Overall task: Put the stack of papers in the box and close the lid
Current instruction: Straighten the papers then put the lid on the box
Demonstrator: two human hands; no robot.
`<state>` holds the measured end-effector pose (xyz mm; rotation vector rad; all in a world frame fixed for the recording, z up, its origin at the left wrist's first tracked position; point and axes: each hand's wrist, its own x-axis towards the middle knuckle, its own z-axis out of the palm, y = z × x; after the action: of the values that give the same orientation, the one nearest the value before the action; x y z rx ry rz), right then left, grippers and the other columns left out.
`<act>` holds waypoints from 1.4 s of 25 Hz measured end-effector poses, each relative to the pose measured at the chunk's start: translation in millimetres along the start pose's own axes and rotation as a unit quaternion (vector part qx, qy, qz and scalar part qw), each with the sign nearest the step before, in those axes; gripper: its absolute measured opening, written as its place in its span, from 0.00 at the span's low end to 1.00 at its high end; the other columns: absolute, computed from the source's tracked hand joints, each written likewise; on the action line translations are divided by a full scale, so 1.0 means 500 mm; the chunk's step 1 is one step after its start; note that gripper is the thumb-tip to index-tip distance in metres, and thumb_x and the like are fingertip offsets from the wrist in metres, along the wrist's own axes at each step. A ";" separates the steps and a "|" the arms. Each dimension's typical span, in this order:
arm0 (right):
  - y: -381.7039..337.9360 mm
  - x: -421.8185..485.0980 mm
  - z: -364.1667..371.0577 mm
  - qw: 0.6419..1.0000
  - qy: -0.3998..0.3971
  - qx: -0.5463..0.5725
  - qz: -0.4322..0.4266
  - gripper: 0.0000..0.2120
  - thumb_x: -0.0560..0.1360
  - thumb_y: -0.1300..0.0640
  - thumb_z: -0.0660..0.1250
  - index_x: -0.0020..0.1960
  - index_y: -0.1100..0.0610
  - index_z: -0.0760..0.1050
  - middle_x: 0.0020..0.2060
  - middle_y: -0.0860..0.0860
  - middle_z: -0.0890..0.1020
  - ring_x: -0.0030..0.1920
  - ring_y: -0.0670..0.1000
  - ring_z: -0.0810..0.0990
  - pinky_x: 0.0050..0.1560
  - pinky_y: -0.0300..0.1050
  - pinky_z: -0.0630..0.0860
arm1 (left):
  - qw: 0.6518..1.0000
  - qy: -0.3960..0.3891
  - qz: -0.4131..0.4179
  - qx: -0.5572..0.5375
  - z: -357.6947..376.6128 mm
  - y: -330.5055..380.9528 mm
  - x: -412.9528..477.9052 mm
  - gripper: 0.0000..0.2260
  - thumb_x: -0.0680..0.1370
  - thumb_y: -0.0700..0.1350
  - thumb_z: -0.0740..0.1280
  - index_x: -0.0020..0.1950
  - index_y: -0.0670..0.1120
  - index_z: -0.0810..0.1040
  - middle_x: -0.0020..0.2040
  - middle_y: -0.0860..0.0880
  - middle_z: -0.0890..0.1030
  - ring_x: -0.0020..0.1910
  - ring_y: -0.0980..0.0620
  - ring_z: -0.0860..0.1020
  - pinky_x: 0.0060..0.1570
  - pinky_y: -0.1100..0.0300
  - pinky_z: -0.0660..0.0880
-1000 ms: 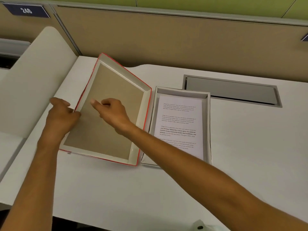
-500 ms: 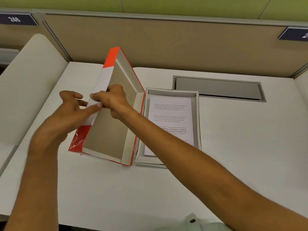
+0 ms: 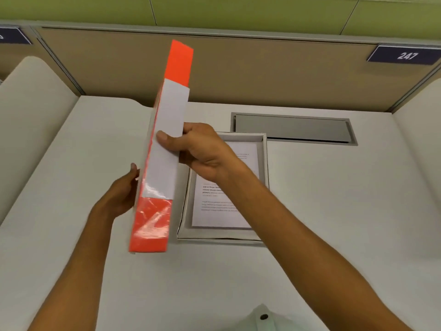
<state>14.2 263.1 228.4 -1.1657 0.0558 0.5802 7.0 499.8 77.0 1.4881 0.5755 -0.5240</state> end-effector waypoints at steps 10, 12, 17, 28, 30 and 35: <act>0.094 -0.068 -0.327 0.948 0.286 -0.141 0.002 0.23 0.74 0.40 0.67 0.49 0.61 0.78 0.45 0.54 0.86 0.43 0.53 0.86 0.49 0.50 0.83 | 0.960 0.047 0.189 0.200 0.142 -0.028 0.020 0.22 0.82 0.63 0.51 0.77 0.65 0.59 0.77 0.58 0.67 0.74 0.53 0.68 0.74 0.50 0.64; 0.137 -0.062 -0.366 0.920 0.340 -0.196 0.001 0.25 0.76 0.36 0.61 0.44 0.60 0.75 0.39 0.55 0.82 0.39 0.54 0.82 0.46 0.49 0.81 | 0.940 0.069 0.194 0.273 0.188 -0.041 0.029 0.25 0.83 0.61 0.49 0.80 0.59 0.52 0.80 0.53 0.62 0.77 0.47 0.64 0.76 0.47 0.60; 0.220 -0.048 -0.426 0.888 0.370 -0.273 0.012 0.26 0.80 0.40 0.54 0.55 0.63 0.75 0.50 0.61 0.81 0.47 0.58 0.81 0.55 0.53 0.81 | 0.901 0.121 0.181 0.374 0.254 -0.073 0.046 0.28 0.84 0.58 0.48 0.82 0.52 0.46 0.74 0.41 0.69 0.68 0.39 0.74 0.64 0.43 0.74; 0.294 -0.022 -0.479 0.880 0.360 -0.309 0.024 0.24 0.82 0.44 0.51 0.64 0.62 0.69 0.55 0.59 0.79 0.48 0.51 0.77 0.43 0.39 0.73 | 0.867 0.142 0.196 0.436 0.269 -0.098 0.075 0.28 0.84 0.57 0.48 0.82 0.50 0.47 0.70 0.39 0.72 0.62 0.38 0.77 0.59 0.41 0.78; 0.297 -0.020 -0.479 0.873 0.361 -0.326 0.025 0.24 0.82 0.43 0.52 0.64 0.62 0.69 0.56 0.60 0.79 0.51 0.54 0.78 0.48 0.42 0.75 | 0.866 0.136 0.182 0.445 0.266 -0.099 0.081 0.28 0.84 0.58 0.48 0.82 0.50 0.47 0.71 0.39 0.71 0.64 0.37 0.77 0.60 0.40 0.77; 0.300 -0.002 -0.456 0.692 0.369 -0.619 -0.051 0.33 0.81 0.38 0.49 0.79 0.56 0.50 0.79 0.54 0.55 0.79 0.56 0.53 0.77 0.52 0.51 | 0.735 0.219 0.285 0.575 0.270 -0.094 0.094 0.30 0.83 0.60 0.50 0.81 0.45 0.53 0.80 0.41 0.61 0.78 0.38 0.62 0.74 0.42 0.63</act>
<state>2.0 102.7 8.1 -2.6795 0.3240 -0.1040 17.3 365.2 10.7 2.8954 0.0357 0.0499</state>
